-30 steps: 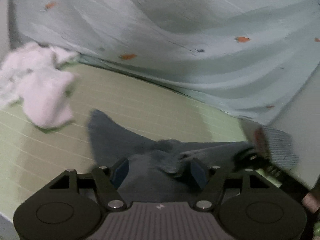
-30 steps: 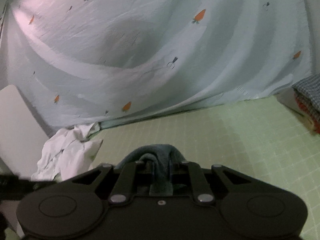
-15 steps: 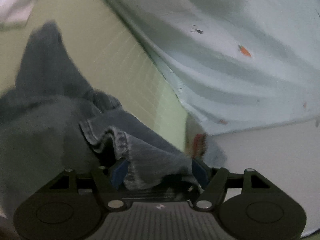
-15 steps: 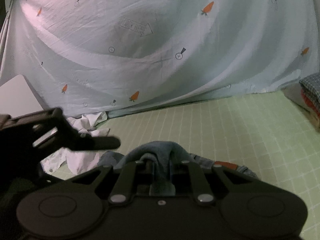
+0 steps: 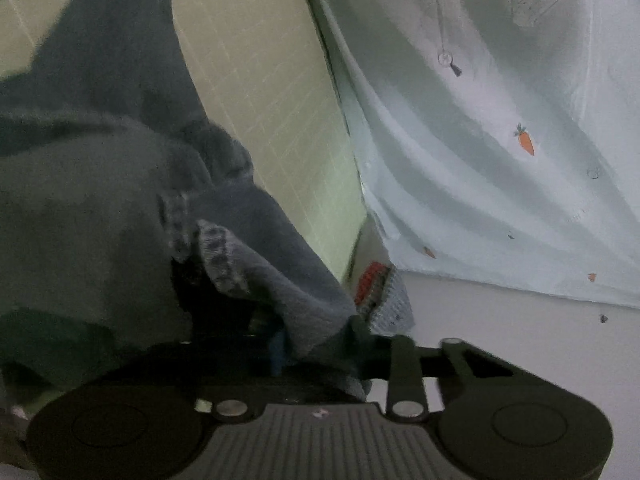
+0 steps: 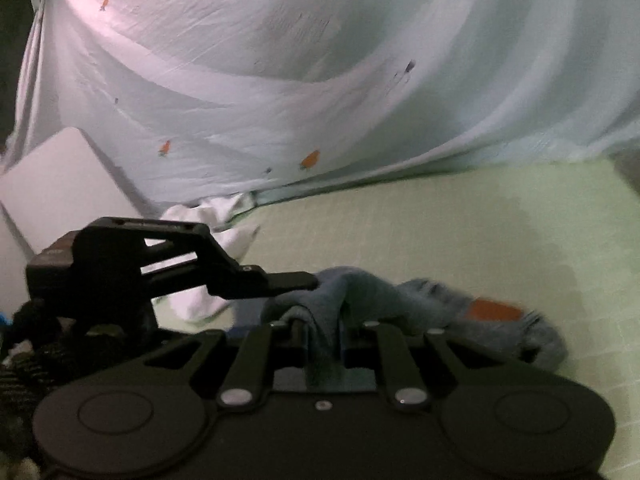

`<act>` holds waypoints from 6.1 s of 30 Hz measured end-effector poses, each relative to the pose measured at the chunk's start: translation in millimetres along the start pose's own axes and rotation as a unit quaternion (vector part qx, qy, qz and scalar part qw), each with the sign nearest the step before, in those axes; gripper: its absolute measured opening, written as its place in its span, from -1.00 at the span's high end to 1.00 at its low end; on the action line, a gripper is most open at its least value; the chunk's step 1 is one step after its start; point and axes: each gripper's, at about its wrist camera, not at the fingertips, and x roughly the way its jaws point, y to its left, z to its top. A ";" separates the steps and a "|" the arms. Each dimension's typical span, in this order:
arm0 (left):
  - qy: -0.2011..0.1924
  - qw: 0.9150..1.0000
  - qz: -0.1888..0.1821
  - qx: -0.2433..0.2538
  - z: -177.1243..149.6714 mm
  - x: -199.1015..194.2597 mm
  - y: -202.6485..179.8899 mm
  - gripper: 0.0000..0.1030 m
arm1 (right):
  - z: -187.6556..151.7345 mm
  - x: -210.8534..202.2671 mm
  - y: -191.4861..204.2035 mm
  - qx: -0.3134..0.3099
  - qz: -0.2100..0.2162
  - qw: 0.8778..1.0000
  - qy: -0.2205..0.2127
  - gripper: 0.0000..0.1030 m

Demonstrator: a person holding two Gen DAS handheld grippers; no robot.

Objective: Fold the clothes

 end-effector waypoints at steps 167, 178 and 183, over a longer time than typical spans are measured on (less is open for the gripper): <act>-0.217 0.857 0.408 0.229 257.7 62.5 -6.4 0.89 | 102.9 199.3 -194.7 -0.060 -0.257 0.961 0.086 0.87; -0.337 0.826 0.362 0.269 135.6 -48.1 -61.9 0.89 | 84.1 58.0 -129.2 -0.099 -0.292 0.948 -0.076 0.88; -0.367 0.823 0.359 0.243 70.6 -90.1 -52.6 0.89 | 49.5 9.0 -136.3 -0.066 -0.286 0.952 -0.088 0.88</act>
